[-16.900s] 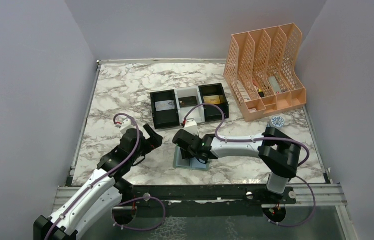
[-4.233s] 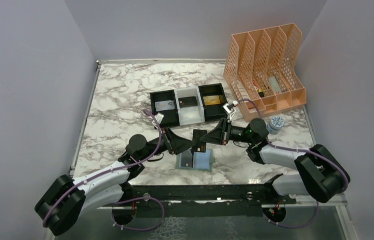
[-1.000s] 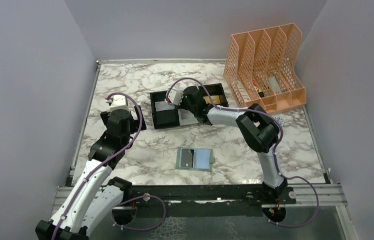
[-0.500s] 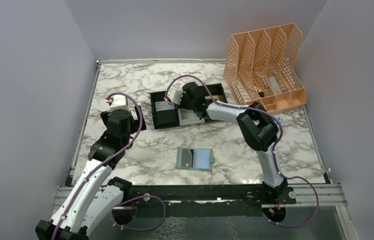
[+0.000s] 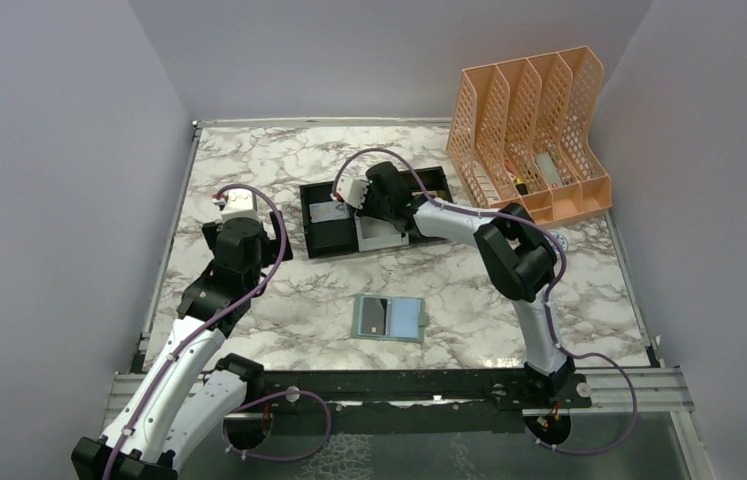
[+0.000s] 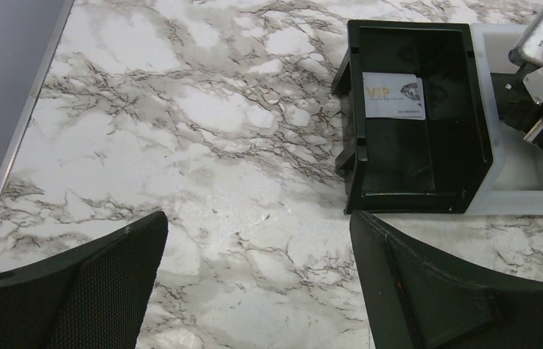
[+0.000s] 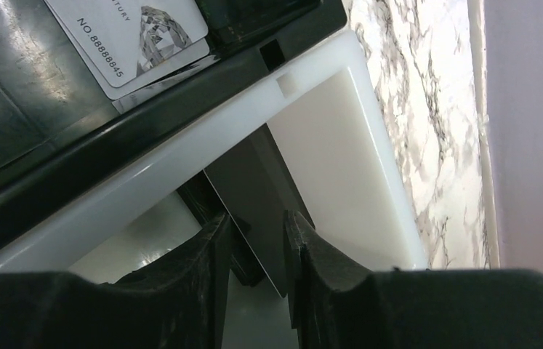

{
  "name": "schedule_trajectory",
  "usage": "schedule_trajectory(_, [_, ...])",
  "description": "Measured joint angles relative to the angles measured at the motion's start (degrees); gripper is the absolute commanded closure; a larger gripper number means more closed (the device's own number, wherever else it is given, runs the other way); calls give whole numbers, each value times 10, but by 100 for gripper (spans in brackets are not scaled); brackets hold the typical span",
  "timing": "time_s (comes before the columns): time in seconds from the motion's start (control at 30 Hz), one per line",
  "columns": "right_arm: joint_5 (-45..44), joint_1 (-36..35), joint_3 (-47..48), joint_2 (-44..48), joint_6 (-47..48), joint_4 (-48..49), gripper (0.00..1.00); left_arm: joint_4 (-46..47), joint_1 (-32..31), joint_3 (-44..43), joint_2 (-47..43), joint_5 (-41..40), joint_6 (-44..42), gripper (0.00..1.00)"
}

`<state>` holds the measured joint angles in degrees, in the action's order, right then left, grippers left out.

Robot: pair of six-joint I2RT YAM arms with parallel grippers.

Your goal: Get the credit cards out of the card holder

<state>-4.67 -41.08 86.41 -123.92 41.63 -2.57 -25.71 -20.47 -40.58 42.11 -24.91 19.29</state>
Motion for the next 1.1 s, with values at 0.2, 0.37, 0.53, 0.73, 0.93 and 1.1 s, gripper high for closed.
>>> schedule_trajectory(0.2, [1, 3, 2, 0, -4, -5, 67, 0, 0, 0, 0, 0, -2, 1])
schedule_trajectory(0.37, [2, 5, 2, 0, -7, -8, 66, 0, 0, 0, 1, 0, -2, 1])
schedule_trajectory(0.53, [16, 11, 20, -4, -20, -39, 66, 0, 0, 0, 6, 1, -4, 1])
schedule_trajectory(0.73, [29, 15, 26, -6, -31, -56, 57, 0, 0, 0, 12, 5, -7, 1])
schedule_trajectory(0.93, [31, 18, 42, -11, -49, -71, 56, 2, 0, 0, 20, 15, -9, 1])
schedule_trajectory(1.1, [32, 20, 43, -11, -78, -68, 56, 2, 0, 0, 28, 21, -10, 1])
